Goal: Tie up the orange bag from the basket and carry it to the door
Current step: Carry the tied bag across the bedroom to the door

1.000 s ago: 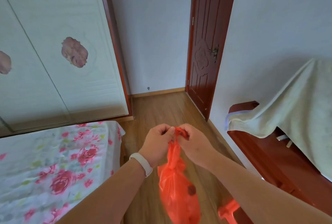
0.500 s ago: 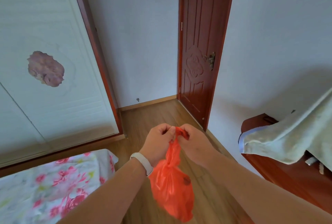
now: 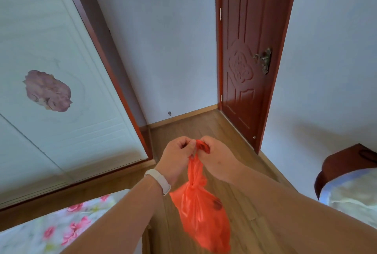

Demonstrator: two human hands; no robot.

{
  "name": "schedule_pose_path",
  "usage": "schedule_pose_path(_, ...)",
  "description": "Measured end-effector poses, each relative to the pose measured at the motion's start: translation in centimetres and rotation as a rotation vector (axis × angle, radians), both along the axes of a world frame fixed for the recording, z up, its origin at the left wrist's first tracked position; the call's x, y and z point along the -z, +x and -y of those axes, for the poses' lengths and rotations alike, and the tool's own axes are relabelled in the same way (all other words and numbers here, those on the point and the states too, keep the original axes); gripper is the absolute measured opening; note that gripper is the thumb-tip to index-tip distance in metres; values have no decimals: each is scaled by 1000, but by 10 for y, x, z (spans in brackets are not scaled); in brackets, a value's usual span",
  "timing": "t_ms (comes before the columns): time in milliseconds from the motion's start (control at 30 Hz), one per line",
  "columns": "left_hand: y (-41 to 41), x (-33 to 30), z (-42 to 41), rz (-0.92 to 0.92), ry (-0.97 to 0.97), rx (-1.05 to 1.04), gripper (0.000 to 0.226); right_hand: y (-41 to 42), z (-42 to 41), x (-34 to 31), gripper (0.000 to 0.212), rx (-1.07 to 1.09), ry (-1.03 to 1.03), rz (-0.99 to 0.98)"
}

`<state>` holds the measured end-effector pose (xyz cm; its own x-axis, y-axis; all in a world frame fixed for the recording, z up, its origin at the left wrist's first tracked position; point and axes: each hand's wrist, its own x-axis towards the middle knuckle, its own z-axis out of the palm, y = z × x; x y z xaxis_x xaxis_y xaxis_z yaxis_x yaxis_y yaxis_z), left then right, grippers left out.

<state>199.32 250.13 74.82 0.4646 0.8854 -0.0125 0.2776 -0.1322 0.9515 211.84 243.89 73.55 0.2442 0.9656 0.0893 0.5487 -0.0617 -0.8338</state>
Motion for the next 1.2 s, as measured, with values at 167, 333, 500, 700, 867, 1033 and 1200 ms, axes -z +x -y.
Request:
schedule_pose_path(167, 40, -5, -57, 2, 11, -1, 27, 41, -59, -12, 16, -13, 11, 35)
schedule_pose_path(333, 73, -3, -110, 13, -29, 9, 28, 71, -101, -15, 19, 2, 3, 33)
schedule_pose_path(500, 112, 2, -162, 21, -49, 67, 29, 104, -148, -7, 19, 104, 8, 21)
schedule_pose_path(700, 166, 22, -239, 50, -77, 218, 29, 147, -212, 12, 8, 274, -42, 29)
schedule_pose_path(867, 212, 30, -314, 21, -81, 383, 31, 174, -266, 10, 5, 464, -50, 45)
schedule_pose_path(1033, 253, 23, -363, 64, -79, 523, 32, 200, -306, -1, 3, 582, -42, 68)
schedule_pose_path(1200, 289, 21, -389, 97, -117, 600, 29, 224, -328, 3, 9, 692, -65, 40)
